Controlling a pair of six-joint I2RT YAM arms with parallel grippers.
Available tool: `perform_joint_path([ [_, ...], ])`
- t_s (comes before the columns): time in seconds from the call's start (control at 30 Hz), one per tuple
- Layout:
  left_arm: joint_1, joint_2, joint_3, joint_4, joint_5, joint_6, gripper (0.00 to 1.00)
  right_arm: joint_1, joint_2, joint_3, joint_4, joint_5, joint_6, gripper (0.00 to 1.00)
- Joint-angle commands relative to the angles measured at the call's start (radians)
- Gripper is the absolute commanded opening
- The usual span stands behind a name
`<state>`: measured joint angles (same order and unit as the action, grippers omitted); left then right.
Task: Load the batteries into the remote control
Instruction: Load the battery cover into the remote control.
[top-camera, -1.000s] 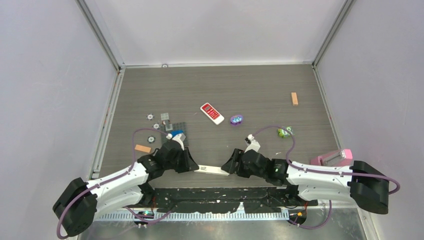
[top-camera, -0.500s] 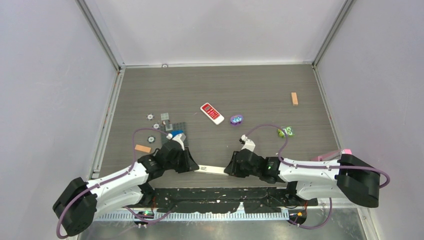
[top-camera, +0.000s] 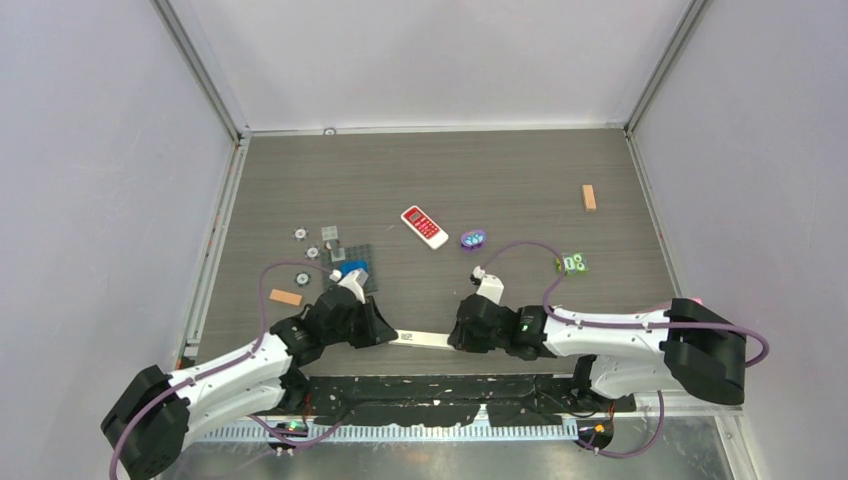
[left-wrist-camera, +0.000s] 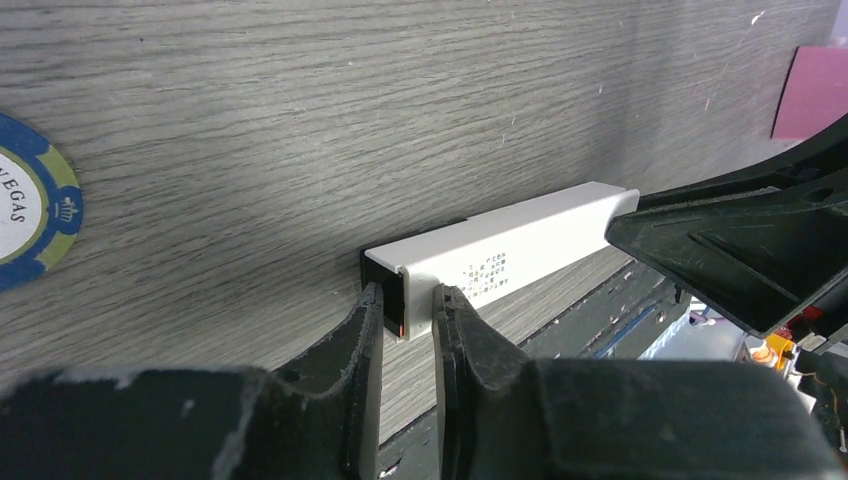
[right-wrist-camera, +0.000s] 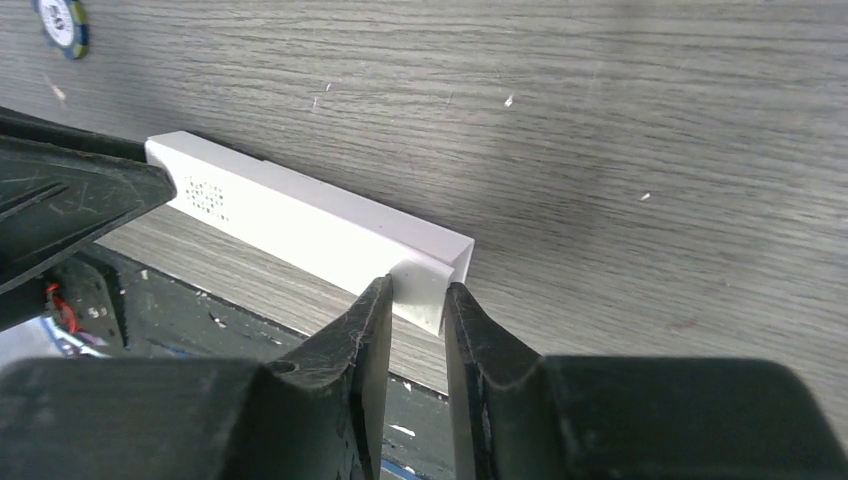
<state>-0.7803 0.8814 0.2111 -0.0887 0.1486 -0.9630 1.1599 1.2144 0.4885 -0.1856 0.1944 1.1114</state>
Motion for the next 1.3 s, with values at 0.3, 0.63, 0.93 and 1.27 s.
perform_joint_path([
  [0.3,-0.020,0.019,-0.108,0.059,0.123,-0.023,0.19,0.156,0.286,0.180,-0.123,0.144,0.140,0.31],
  [0.63,-0.019,0.004,-0.108,0.030,0.100,-0.022,0.19,0.162,0.236,-0.017,-0.009,0.132,0.231,0.45],
  [0.93,-0.020,-0.013,-0.113,0.021,0.087,-0.017,0.20,0.163,0.194,-0.007,-0.158,0.185,0.206,0.49],
  [1.27,-0.019,-0.059,-0.118,0.011,0.080,-0.013,0.21,0.177,0.254,0.063,-0.248,0.195,0.196,0.57],
])
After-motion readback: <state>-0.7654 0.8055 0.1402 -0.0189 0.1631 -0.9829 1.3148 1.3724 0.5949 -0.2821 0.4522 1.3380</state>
